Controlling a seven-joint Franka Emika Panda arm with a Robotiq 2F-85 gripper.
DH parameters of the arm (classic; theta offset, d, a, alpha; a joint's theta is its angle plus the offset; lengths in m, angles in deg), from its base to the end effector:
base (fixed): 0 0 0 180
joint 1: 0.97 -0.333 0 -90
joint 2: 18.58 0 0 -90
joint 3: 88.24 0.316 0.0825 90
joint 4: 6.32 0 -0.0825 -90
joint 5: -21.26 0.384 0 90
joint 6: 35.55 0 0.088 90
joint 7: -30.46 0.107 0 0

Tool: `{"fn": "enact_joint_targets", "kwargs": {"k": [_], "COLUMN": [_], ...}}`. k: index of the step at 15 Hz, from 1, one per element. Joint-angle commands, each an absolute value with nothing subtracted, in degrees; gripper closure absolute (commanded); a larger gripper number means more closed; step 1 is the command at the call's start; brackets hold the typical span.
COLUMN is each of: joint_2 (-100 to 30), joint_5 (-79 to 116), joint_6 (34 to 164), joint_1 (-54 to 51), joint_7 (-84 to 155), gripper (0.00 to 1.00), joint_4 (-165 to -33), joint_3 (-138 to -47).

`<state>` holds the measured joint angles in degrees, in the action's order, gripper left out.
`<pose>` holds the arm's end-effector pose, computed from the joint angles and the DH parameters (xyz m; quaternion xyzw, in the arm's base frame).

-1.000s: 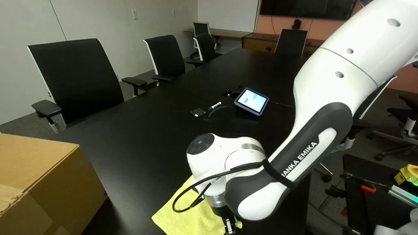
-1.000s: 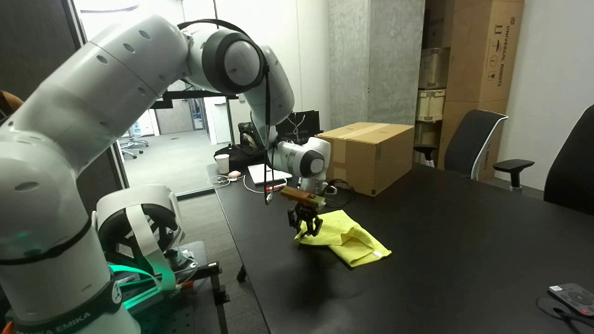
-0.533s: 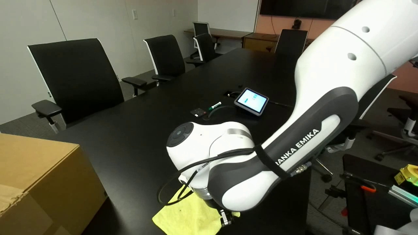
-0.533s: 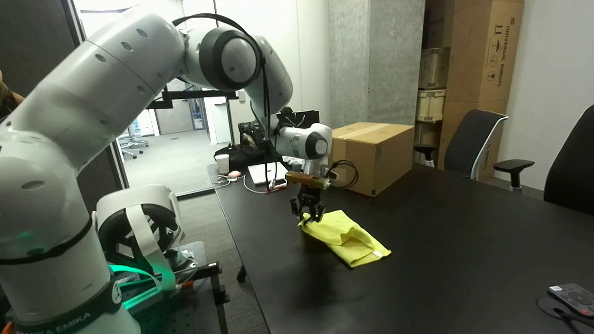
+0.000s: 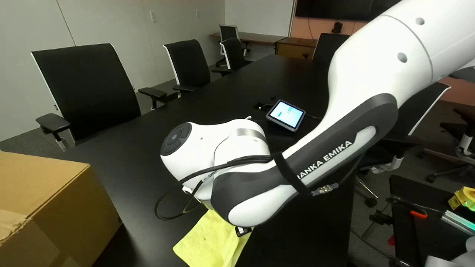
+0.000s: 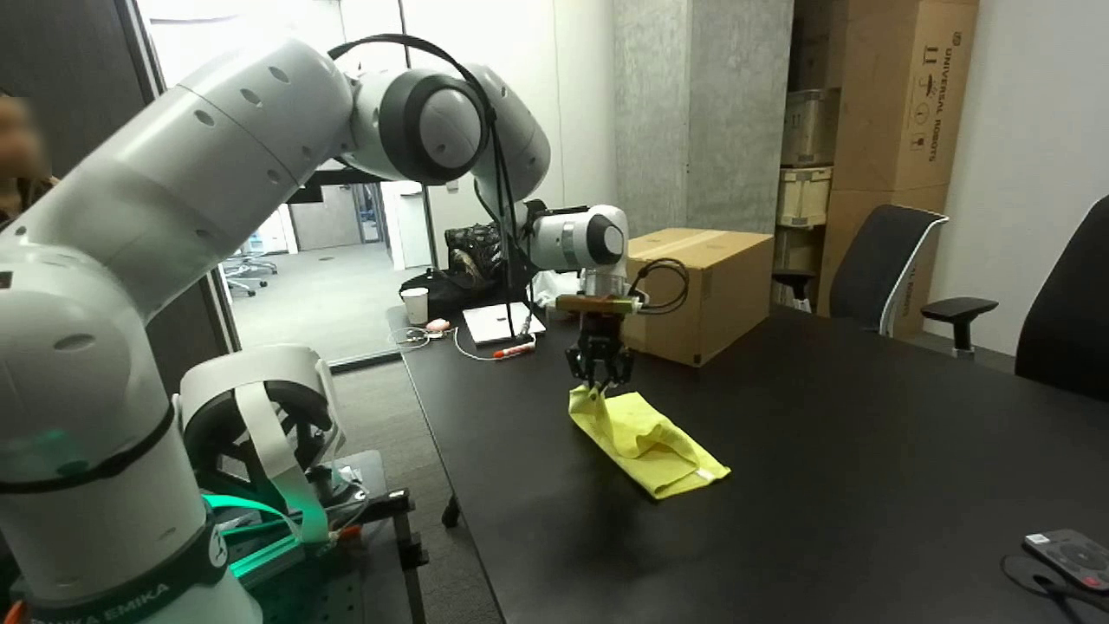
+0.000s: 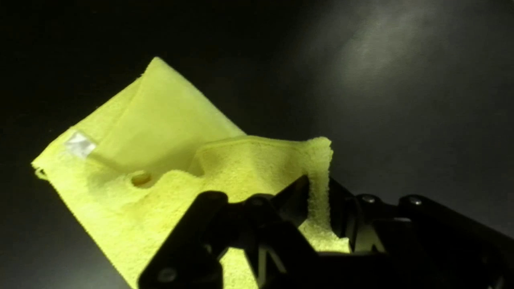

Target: Fold the towel on the table

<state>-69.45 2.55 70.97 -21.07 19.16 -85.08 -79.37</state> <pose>0.6217 0.2949 0.1596 0.8959 0.3924 -0.1777 0.1086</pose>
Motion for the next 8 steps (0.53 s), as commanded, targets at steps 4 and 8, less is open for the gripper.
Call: {"fn": "enact_joint_targets", "kwargs": {"k": [4, 8], "joint_2": [-80.1, -85.4], "joint_5": [-4.4, -8.4], "joint_6": [65.1, 63.9], "joint_1": [-25.8, -29.0], "joint_7": [11.1, 5.8], "gripper": [0.92, 0.92], "joint_4": [-65.0, -54.9], "joint_3": [-81.8, -82.5]}}
